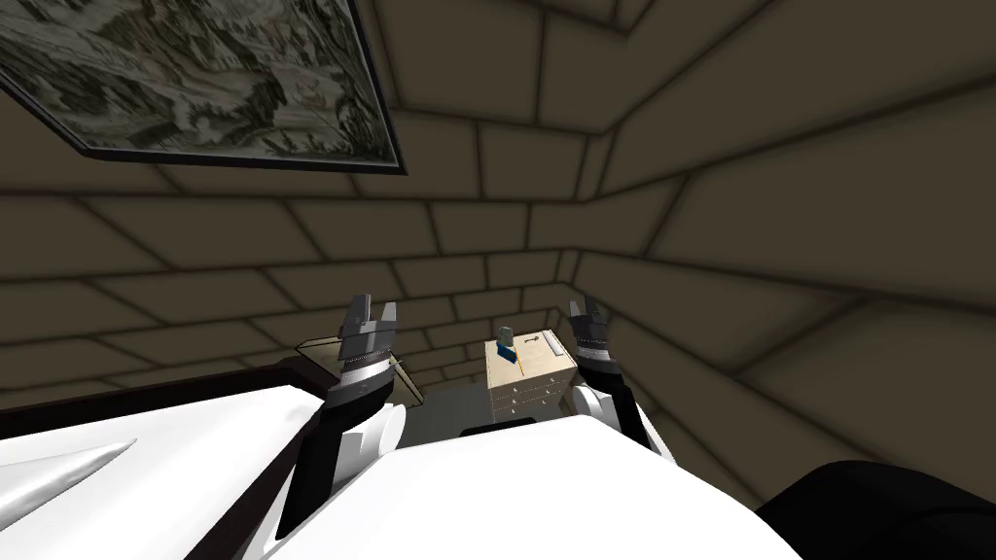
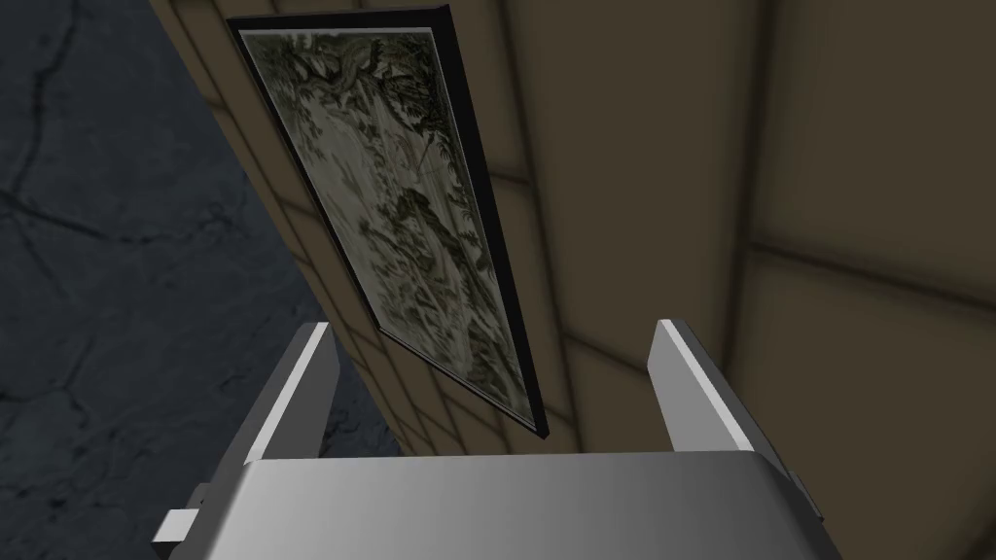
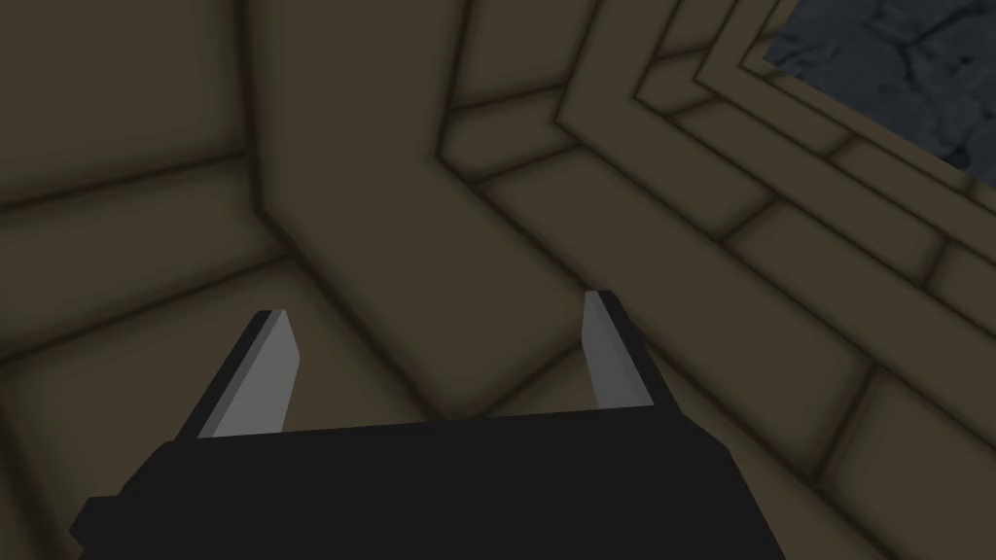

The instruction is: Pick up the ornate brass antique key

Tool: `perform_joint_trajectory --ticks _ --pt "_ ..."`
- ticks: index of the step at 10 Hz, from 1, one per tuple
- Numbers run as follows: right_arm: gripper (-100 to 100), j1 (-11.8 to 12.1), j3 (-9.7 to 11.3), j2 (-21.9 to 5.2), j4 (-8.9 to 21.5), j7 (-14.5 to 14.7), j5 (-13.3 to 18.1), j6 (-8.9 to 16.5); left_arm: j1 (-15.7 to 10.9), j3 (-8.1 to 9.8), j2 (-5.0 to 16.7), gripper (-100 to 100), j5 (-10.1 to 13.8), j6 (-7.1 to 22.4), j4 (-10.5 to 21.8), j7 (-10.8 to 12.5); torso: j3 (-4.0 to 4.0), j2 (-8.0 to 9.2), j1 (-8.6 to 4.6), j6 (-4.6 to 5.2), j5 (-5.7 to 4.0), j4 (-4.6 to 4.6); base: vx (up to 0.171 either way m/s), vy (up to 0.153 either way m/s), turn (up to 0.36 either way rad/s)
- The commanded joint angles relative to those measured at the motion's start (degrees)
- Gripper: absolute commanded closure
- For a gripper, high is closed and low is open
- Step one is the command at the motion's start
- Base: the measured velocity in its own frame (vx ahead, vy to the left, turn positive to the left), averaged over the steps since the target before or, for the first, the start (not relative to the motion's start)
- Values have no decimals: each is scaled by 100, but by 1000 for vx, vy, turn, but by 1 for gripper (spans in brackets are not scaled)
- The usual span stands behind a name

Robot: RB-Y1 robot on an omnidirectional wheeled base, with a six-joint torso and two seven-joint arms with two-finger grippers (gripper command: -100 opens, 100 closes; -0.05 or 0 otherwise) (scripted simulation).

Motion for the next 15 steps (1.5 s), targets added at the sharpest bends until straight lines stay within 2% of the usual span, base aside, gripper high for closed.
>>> perform_joint_trajectory --ticks 1,4,8,9,12,13,14,15 --pt "-100 81 56 -185 175 75 143 -3 0 0 0 0 0 0 0 0 0 0 0 0 0 0 -37 -9 110" --pt "-100 263 156 -480 619 252 466 21 -1 0 0 0 0 0 0 0 17 29 -16 0 -4 6 -75 -41 120" --pt "-100 586 316 -925 1553 600 1082 123 -1 0 0 0 0 0 1 0 24 41 -22 -1 -5 9 -96 -43 218" --pt "-100 586 316 -925 1581 600 1082 123 -1 0 0 0 0 0 1 0 23 40 -22 -1 -5 9 -52 -30 63" --pt "-100 747 401 -1180 2098 810 1437 205 0 0 0 0 0 0 0 0 9 14 -11 2 -3 4 -39 -14 143" --pt "-100 747 401 -1180 2173 810 1437 205 0 0 0 0 0 0 0 0 8 13 -12 0 -2 3 -31 -14 109" --pt "-100 820 445 -1315 2353 922 1622 252 0 0 0 0 0 0 0 0 6 10 -13 1 -3 3 -40 -8 245" --pt "-100 820 445 -1315 2516 922 1622 252 -1 0 0 0 0 0 0 0 8 12 -11 -1 -3 3 -35 -13 104"
